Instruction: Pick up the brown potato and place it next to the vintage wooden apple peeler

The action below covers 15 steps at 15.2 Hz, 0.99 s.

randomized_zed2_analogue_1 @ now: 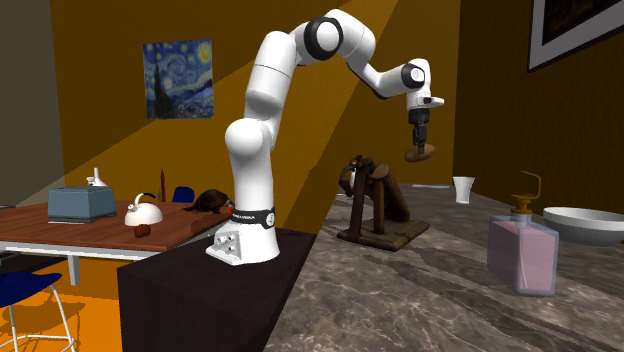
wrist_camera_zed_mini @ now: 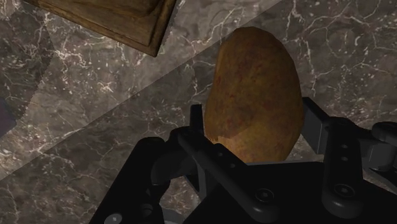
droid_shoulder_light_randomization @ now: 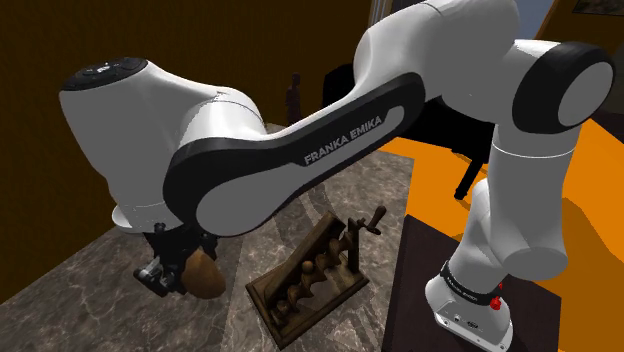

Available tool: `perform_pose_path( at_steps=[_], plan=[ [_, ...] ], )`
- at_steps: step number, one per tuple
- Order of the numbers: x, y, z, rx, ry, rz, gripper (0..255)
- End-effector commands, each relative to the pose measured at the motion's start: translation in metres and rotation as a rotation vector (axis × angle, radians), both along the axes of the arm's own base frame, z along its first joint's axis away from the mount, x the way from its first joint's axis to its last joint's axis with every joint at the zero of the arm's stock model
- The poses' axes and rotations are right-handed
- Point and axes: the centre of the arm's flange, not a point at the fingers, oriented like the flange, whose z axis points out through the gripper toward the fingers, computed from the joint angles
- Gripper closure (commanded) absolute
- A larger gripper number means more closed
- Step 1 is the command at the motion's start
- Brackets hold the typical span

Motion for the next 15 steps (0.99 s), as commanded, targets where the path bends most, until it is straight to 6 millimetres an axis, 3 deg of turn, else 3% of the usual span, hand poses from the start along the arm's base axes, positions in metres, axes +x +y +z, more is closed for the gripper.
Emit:
perform_pose_path(
  at_steps=[1,15],
  plan=[
    [0.0,0.0,-0.011,0.0,0.0,0.0,255],
    [0.0,0.0,-0.085,0.0,0.0,0.0,255]
  ],
)
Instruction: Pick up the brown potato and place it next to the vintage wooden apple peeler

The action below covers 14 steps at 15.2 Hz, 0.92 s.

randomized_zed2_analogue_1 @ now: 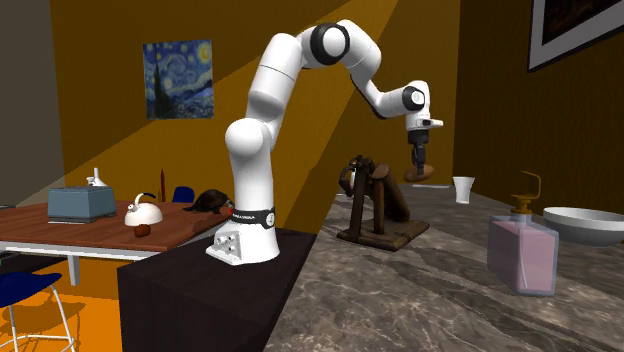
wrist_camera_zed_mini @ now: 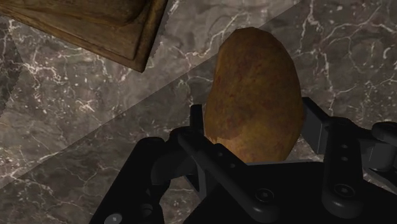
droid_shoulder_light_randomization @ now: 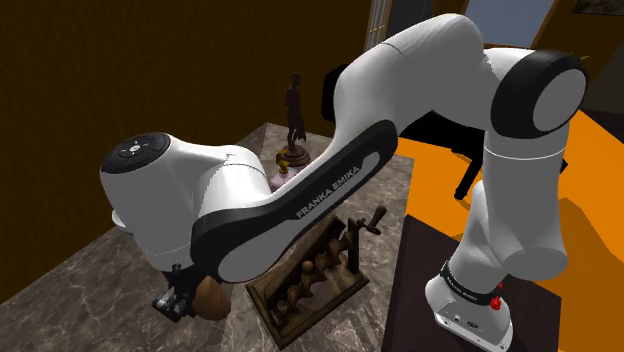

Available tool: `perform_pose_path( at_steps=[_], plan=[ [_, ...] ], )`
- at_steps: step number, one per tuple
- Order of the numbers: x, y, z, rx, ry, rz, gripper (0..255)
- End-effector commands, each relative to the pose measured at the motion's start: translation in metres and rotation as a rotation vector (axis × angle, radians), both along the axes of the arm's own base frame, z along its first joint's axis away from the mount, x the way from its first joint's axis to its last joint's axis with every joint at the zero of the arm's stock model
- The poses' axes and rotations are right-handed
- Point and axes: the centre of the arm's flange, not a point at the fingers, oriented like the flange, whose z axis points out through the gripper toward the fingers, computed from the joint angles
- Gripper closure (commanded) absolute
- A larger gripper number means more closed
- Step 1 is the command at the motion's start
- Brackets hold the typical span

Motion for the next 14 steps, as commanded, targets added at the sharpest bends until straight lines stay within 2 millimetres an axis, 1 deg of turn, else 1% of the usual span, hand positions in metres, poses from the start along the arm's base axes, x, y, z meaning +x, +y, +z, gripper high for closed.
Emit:
perform_pose_path(
  at_steps=[1,14],
  plan=[
    [0.0,-0.002,-0.011,0.0,0.0,0.0,255],
    [0.0,-0.002,-0.08,0.0,0.0,0.0,255]
  ],
)
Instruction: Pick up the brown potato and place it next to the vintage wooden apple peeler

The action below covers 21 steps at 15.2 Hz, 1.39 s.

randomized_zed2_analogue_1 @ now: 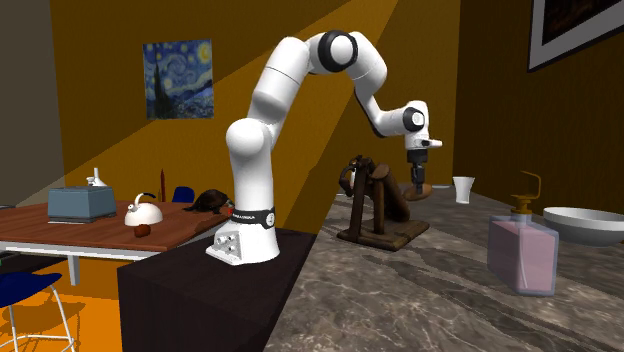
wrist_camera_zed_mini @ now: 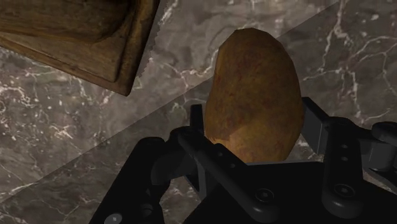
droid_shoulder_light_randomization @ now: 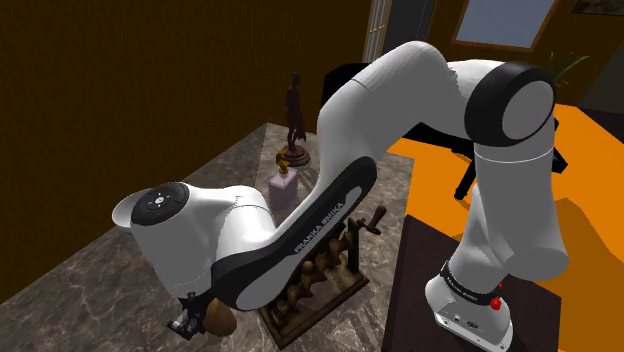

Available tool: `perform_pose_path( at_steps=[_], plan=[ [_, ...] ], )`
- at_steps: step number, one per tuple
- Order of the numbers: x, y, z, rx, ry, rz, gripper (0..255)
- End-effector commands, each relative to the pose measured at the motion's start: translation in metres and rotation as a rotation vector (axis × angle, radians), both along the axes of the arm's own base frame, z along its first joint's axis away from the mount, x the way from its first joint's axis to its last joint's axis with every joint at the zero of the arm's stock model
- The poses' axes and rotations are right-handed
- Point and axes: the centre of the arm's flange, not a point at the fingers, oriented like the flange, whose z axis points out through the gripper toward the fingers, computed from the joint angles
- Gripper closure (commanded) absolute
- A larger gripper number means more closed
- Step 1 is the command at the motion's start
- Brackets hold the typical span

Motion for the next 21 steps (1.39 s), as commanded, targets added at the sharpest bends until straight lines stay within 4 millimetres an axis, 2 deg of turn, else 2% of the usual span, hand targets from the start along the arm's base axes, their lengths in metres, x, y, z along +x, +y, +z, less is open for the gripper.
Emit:
perform_pose_path(
  at_steps=[1,12,19,20,21],
  plan=[
    [0.001,0.0,-0.011,0.0,0.0,0.0,255],
    [0.001,0.0,-0.068,0.0,0.0,0.0,255],
    [0.001,0.0,-0.068,0.0,0.0,0.0,255],
    [0.001,0.0,-0.068,0.0,0.0,0.0,0],
    [0.001,0.0,-0.068,0.0,0.0,0.0,0]
  ],
)
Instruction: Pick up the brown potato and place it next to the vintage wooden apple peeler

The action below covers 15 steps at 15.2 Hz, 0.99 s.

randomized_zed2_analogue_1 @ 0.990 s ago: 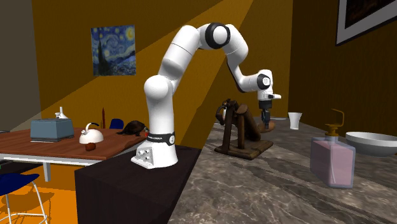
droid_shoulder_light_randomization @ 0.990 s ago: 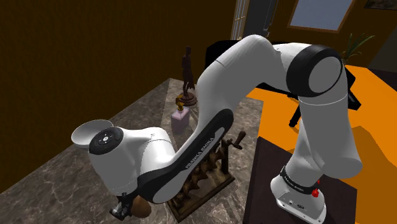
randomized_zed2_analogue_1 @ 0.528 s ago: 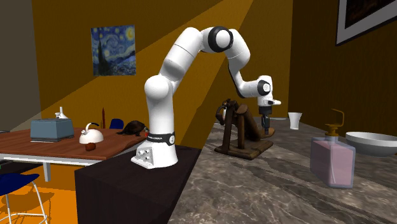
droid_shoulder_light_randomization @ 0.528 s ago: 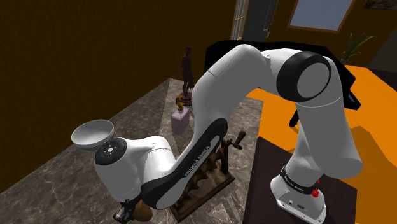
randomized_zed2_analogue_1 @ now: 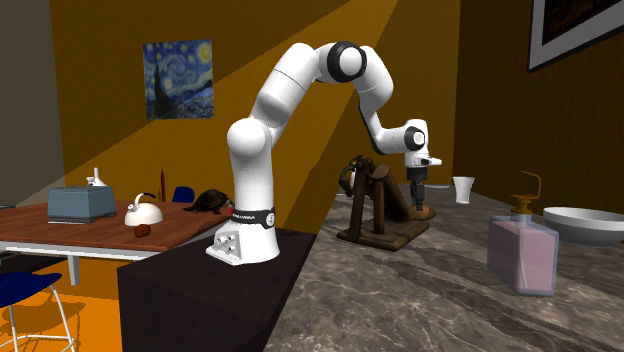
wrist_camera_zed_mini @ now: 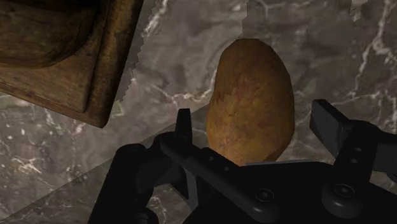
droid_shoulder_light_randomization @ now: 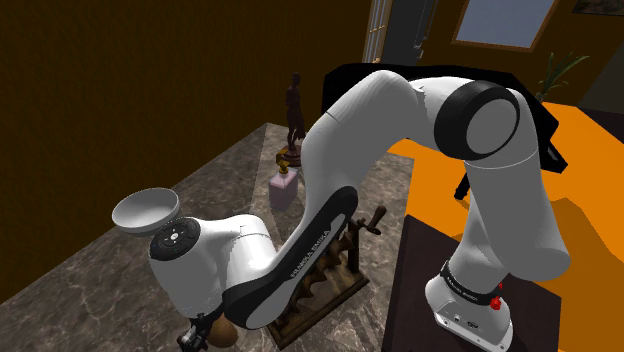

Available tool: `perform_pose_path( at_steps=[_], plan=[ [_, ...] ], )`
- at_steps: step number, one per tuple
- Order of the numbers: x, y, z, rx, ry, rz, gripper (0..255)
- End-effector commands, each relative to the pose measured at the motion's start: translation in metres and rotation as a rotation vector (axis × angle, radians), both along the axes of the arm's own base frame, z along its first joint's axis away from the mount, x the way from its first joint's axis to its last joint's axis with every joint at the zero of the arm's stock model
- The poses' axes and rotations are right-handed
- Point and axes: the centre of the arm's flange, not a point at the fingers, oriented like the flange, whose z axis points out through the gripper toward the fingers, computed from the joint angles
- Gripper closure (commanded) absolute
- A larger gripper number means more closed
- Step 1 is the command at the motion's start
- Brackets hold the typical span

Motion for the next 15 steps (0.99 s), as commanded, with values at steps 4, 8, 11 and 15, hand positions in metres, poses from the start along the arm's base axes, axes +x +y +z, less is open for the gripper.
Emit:
perform_pose_path(
  at_steps=[4,8,11,15],
  plan=[
    [0.0,0.0,0.0,0.0,0.0,0.0,0],
    [-0.003,0.002,0.05,0.0,0.0,0.0,0],
    [-0.003,0.002,0.05,0.0,0.0,0.0,0],
    [-0.003,0.002,0.05,0.0,0.0,0.0,0]
  ],
)
